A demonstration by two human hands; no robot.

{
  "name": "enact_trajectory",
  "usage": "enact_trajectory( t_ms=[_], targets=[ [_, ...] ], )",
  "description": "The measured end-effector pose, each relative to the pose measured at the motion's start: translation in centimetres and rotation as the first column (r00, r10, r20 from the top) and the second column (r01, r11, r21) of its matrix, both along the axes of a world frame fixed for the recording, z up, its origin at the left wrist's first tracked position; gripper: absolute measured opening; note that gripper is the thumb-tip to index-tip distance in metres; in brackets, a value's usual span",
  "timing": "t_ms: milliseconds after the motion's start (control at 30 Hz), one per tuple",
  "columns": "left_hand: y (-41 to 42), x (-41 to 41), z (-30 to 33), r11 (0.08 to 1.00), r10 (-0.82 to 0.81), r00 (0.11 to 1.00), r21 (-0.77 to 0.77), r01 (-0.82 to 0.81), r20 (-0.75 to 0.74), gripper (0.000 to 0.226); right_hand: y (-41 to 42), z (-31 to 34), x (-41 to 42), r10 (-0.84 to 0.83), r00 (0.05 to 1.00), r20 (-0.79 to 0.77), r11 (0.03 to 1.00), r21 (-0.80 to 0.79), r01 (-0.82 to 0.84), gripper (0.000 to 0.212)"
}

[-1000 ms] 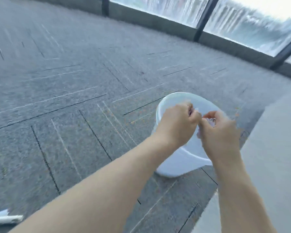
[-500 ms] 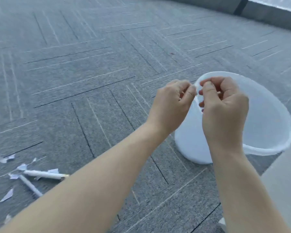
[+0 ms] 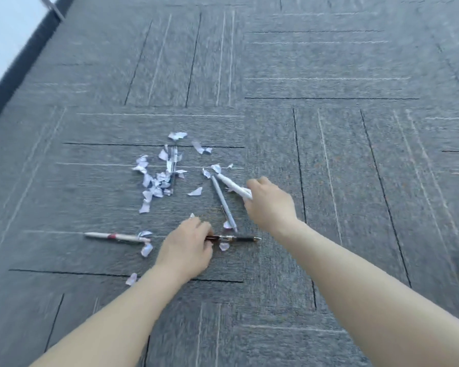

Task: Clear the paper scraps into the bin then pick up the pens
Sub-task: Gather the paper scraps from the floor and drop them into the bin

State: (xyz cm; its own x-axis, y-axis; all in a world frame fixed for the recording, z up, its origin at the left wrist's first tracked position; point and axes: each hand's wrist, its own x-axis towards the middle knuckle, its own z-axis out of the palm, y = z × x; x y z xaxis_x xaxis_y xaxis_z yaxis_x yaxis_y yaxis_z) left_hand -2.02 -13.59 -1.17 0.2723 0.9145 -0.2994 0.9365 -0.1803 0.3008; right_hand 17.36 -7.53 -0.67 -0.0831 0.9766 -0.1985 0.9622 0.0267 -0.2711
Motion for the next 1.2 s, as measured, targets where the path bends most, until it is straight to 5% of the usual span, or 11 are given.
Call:
enact_trajectory(
  t_ms=[167,333,567,700,933,1133,1200],
  targets=[
    [0.5,0.3,-0.5,0.996,-0.031,0.999,0.082,0.033,-0.028,0.017,1.9,-0.6,-2.0,0.033,0.993,0.109,0.998,-0.054,-0.028,0.019],
    [1.3,0.8,-0.3,0.99,-0.117,0.991,0.077,0.121,-0.064,0.014,2.1,-0.6,-4.0,-0.009,1.0,-0.026,0.998,-0.058,0.008,0.015],
    [0.4,-1.2,-0.7,0.985,-0.161,0.987,0.058,0.16,0.012,0.019,1.9,-0.8,-6.1,0.041,0.999,0.021,0.986,-0.162,-0.037,0.013],
    [0.3,-4.6,0.1,0.993,-0.055,0.995,0.113,0.046,0.078,0.011,1.9,0.4,-2.7,-0.127,0.99,-0.067,0.983,-0.14,0.117,0.013],
    [-0.8,-12.2,0.2,0.898,0.373,0.928,0.244,-0.366,0.018,0.008,0.1,-1.0,1.7,-0.122,0.983,0.134,0.927,-0.339,0.161,0.019],
    [-2.8,-14.1,-0.8,0.794,0.59,0.804,0.233,-0.562,-0.072,0.018,0.6,-1.2,3.1,-0.338,0.894,-0.294,0.895,-0.393,0.21,0.023],
    [-2.7,-13.6,-0.8,0.787,0.591,0.799,0.296,-0.541,-0.111,0.025,0.8,-1.2,3.3,-0.322,0.926,-0.199,0.92,-0.296,0.256,0.03]
  ],
)
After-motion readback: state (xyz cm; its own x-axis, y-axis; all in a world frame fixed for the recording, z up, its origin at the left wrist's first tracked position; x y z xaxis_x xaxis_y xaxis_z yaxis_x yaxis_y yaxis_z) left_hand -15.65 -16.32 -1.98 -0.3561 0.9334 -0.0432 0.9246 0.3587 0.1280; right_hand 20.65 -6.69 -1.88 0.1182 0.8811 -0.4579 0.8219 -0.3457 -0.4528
